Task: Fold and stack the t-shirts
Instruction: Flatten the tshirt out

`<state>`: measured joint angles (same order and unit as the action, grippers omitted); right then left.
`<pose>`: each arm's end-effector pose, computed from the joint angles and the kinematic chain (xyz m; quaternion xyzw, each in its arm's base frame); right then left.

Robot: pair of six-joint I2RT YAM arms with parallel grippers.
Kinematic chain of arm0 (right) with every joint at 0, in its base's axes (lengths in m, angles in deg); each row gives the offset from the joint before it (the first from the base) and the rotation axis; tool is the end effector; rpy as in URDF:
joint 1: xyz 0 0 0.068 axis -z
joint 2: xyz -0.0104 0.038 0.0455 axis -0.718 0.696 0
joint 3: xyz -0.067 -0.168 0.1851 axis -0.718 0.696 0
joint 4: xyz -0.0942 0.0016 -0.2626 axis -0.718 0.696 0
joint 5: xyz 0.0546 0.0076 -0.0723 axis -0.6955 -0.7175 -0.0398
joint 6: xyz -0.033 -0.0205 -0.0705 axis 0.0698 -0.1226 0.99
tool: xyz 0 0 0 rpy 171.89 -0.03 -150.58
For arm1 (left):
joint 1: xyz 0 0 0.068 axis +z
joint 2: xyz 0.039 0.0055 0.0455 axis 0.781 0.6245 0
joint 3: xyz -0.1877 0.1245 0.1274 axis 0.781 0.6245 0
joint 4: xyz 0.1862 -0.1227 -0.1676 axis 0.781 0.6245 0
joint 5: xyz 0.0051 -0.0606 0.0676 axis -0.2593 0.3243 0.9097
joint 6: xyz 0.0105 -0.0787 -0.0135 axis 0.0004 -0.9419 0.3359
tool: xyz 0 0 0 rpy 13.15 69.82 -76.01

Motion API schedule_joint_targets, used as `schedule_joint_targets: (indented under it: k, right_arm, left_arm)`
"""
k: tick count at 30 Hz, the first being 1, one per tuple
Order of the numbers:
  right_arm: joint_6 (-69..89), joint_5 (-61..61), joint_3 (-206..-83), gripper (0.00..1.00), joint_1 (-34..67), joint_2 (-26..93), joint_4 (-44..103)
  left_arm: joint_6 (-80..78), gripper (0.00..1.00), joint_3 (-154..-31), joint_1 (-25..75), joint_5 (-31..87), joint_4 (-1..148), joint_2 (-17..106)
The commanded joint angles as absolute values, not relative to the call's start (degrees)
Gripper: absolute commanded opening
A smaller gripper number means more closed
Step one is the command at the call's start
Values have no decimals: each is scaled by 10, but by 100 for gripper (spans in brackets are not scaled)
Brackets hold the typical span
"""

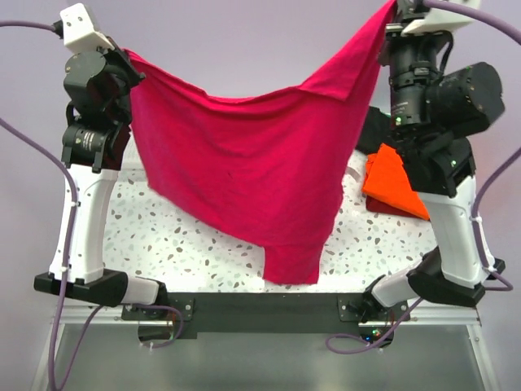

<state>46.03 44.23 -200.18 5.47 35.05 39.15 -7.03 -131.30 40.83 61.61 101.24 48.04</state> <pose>0.1951 0.1118 0.6789 -0.0064 0.5009 -0.0538 0.8638 0.2991 -0.0250 0.5647 -0.2032 0.6381 -0.0318 0.7420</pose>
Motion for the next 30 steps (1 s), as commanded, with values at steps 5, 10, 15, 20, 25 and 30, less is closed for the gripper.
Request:
schedule_joint_targets:
  k: [5, 10, 15, 20, 25, 30]
  right_arm:
    - [485, 445, -2036, 0, 56, 332, 341]
    - [482, 445, -2020, 0, 56, 310, 341]
    - [466, 445, -1999, 0, 56, 276, 354]
    - [425, 444, -1951, 0, 56, 226, 395]
    - [390, 438, -1916, 0, 56, 165, 438]
    - [390, 423, -1960, 0, 56, 170, 466]
  left_arm:
    - [-58, 0, -1340, 412, 629, 955, 474]
    - [-61, 0, -1336, 411, 626, 962, 458]
    - [-65, 0, -1327, 412, 623, 973, 428]
    - [-72, 0, -1304, 412, 600, 991, 379]
    - [-79, 0, -1280, 412, 587, 1017, 333]
    - [-79, 0, -1287, 412, 585, 1026, 314]
